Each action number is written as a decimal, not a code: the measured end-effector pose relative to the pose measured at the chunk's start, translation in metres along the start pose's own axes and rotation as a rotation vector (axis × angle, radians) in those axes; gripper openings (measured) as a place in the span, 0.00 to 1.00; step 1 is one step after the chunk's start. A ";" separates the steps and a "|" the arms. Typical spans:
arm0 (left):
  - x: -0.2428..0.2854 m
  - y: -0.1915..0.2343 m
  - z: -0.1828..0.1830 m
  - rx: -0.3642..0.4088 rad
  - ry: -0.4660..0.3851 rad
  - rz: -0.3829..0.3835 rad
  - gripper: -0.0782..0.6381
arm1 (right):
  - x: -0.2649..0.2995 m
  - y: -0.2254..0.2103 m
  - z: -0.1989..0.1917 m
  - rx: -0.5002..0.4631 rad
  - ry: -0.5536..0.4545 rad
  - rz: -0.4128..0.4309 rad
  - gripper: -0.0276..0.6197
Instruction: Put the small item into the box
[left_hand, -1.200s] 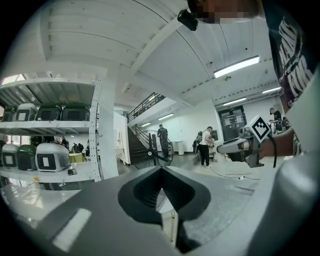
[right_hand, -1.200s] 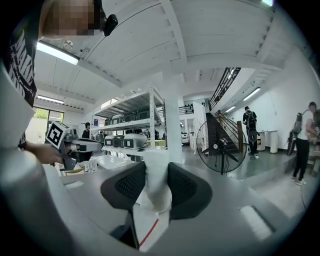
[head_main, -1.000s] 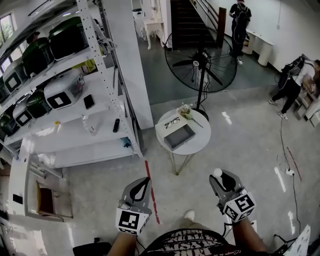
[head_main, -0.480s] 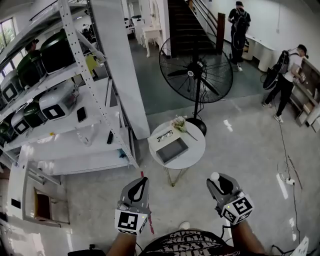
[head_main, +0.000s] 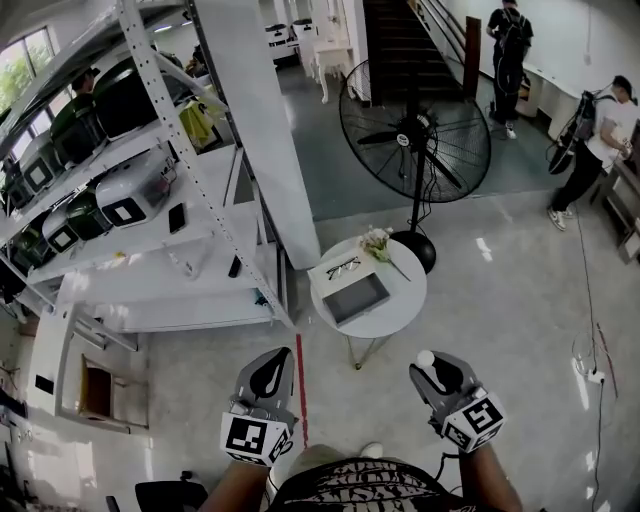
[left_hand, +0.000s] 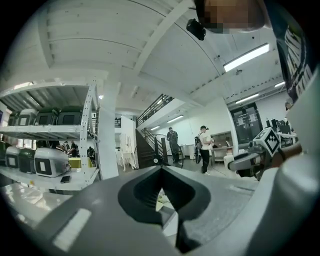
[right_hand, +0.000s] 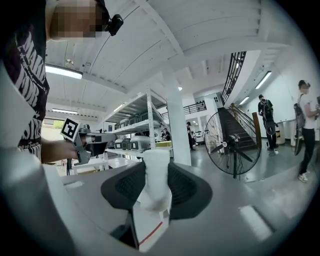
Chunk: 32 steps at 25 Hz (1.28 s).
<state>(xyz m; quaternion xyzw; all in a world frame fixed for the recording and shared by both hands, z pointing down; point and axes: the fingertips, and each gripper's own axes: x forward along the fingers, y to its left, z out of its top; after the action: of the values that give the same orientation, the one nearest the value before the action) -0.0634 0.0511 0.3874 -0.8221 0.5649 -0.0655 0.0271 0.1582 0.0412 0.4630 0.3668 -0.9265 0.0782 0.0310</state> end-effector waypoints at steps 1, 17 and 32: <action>0.001 0.000 0.000 0.004 0.002 0.000 0.11 | 0.001 0.001 0.001 -0.002 -0.003 0.008 0.29; -0.005 -0.027 0.008 0.055 0.017 -0.046 0.11 | -0.008 0.006 0.002 0.006 0.008 0.032 0.29; -0.011 -0.033 0.004 0.067 0.002 -0.084 0.11 | -0.014 0.013 0.005 0.020 0.014 0.018 0.29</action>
<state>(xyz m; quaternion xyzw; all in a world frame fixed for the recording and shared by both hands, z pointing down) -0.0358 0.0728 0.3863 -0.8438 0.5272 -0.0863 0.0516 0.1593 0.0594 0.4552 0.3584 -0.9286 0.0904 0.0329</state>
